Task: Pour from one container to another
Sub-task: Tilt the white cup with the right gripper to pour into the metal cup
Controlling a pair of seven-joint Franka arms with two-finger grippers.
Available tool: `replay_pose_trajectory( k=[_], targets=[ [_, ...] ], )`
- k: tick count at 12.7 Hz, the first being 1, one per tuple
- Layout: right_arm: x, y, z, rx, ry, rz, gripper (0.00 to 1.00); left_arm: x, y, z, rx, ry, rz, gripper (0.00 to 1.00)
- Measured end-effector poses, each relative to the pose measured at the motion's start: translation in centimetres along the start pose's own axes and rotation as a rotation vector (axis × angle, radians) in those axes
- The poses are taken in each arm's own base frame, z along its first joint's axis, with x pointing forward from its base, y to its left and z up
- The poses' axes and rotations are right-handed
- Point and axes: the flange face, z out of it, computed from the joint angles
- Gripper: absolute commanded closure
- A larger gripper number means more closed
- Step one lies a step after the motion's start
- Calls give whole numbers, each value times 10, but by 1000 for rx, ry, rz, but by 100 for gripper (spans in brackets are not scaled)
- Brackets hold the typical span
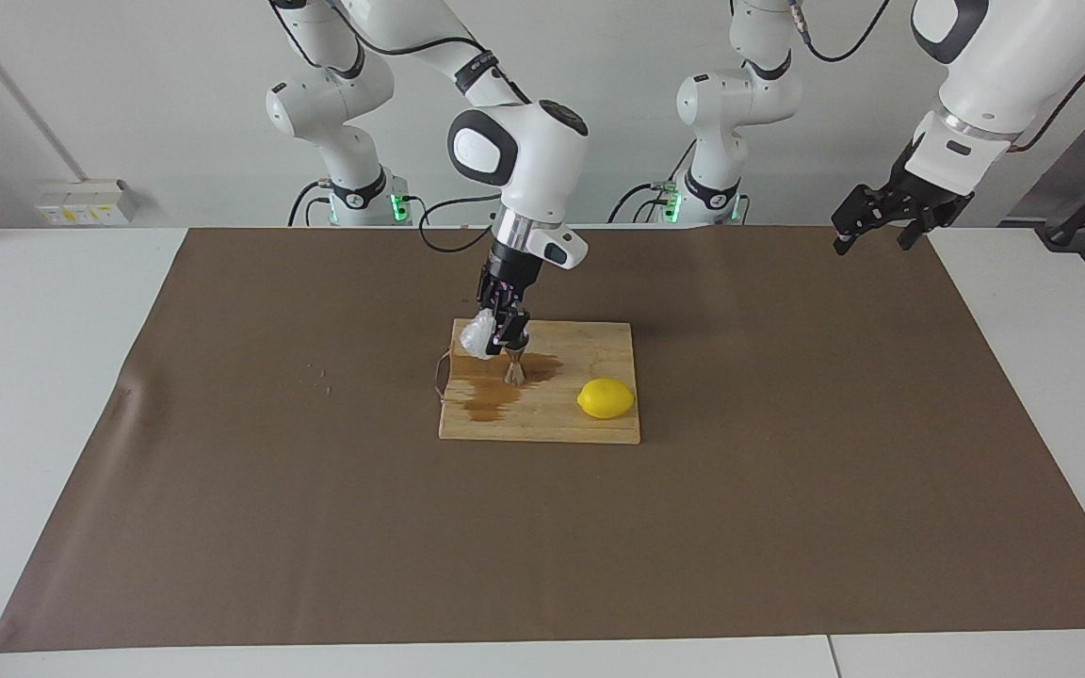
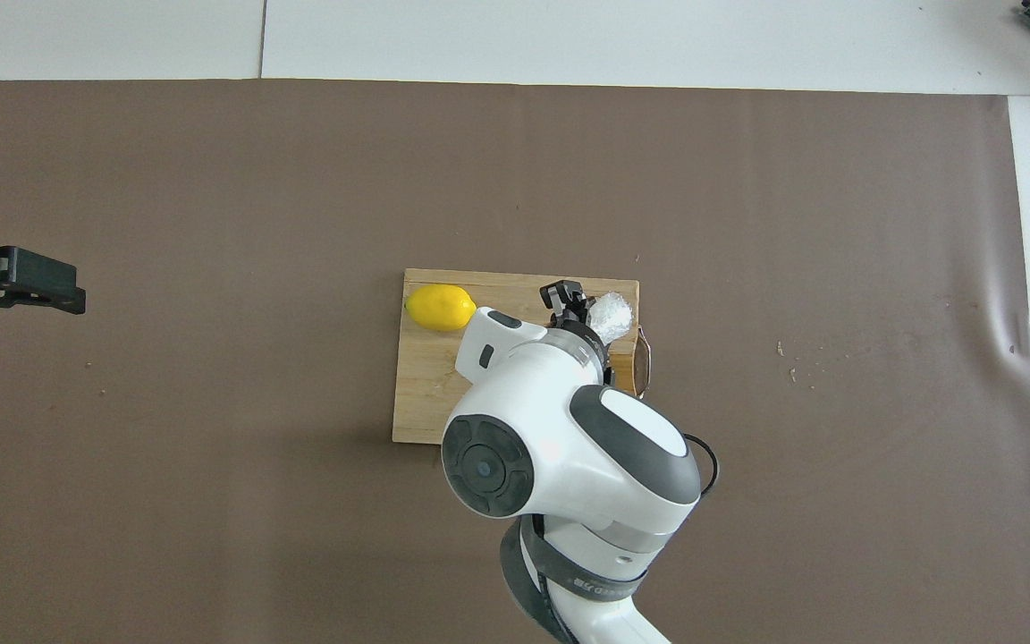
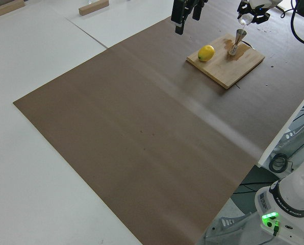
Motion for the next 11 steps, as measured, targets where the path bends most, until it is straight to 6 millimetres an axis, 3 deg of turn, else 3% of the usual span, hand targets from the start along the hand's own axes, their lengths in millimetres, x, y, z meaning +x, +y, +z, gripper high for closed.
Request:
replay_pose_trajectory(
  k=[6, 11],
  targets=[
    [9, -5, -1, -20, -25, -42, 100, -1, 0, 0, 0, -4, 0, 0],
    [4, 2, -9, -6, 21, 9, 100, -1, -2, 0, 0, -4, -4, 0]
  ],
)
